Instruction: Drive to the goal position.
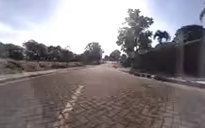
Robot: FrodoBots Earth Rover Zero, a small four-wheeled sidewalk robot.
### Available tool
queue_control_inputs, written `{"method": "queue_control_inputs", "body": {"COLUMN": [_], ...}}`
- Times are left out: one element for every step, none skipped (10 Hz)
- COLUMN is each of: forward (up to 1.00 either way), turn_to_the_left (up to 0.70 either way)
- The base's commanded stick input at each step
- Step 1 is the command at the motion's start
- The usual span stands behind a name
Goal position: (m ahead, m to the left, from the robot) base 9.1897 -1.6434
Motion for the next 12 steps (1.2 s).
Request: {"method": "queue_control_inputs", "body": {"forward": [1.00, 1.00, 1.00, 1.00, 1.00, 1.00, 1.00, 1.00, 1.00, 1.00, 1.00, 1.00], "turn_to_the_left": [0.00, 0.00, 0.00, 0.00, 0.00, 0.00, 0.00, 0.00, 0.00, 0.00, 0.00, 0.00]}}
